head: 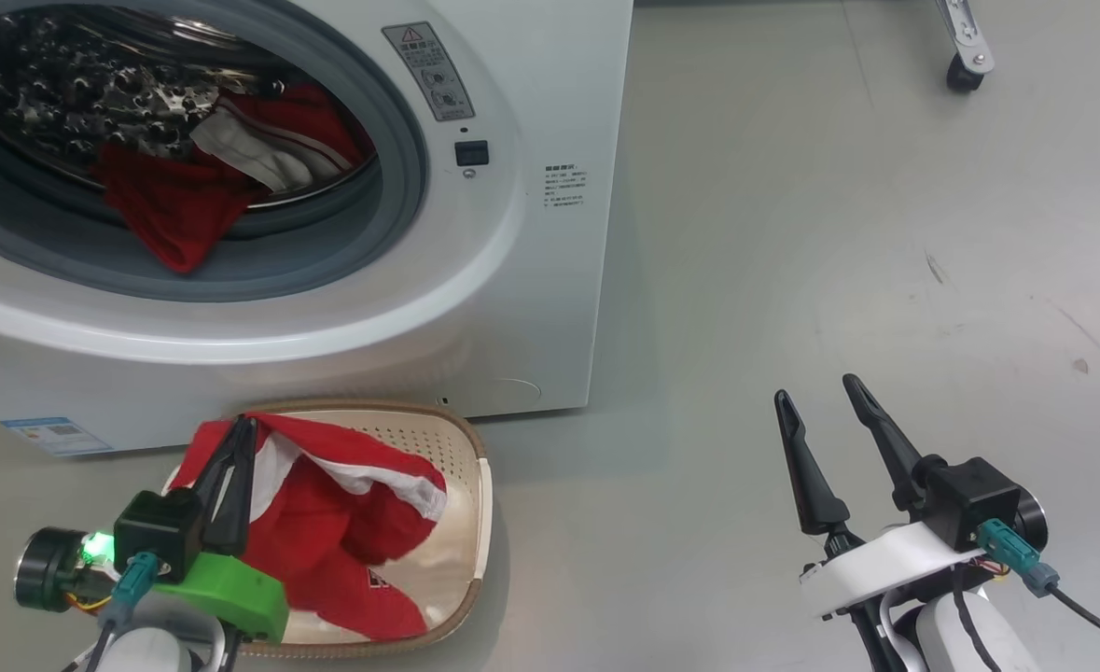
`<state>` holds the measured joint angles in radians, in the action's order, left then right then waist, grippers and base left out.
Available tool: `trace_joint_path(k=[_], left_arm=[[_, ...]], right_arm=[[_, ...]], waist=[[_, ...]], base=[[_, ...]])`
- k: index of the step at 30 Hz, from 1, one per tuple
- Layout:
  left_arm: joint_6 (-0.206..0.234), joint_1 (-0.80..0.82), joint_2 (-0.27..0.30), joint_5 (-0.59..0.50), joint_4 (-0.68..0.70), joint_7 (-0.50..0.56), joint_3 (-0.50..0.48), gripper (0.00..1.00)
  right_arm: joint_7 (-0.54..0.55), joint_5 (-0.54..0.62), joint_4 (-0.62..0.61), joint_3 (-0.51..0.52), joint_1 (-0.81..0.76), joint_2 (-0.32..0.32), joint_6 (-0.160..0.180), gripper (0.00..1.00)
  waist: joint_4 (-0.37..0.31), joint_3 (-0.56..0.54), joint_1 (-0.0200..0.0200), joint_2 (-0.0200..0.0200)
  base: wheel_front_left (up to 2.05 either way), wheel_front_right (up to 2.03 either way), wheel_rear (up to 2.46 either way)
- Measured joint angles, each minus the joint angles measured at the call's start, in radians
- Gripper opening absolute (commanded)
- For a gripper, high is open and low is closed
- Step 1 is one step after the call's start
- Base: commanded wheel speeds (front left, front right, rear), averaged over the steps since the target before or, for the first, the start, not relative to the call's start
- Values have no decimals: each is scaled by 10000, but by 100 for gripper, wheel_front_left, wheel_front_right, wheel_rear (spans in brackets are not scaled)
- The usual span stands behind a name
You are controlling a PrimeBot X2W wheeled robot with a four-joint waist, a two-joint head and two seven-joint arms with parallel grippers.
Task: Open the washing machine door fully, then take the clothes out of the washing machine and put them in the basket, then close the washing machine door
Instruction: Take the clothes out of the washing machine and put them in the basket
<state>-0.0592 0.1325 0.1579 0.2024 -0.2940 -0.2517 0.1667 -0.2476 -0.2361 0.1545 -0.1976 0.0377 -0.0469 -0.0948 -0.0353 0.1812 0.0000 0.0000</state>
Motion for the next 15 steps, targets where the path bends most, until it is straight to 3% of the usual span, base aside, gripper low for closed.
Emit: trace_joint_path(k=[15], left_arm=[[-174,678,21,-105,-1432,589,343,0]], right_arm=[[0,-2,-295,38,506,0,2,100]], waist=[[-785,1161,0,0]], base=[[0,0,0]])
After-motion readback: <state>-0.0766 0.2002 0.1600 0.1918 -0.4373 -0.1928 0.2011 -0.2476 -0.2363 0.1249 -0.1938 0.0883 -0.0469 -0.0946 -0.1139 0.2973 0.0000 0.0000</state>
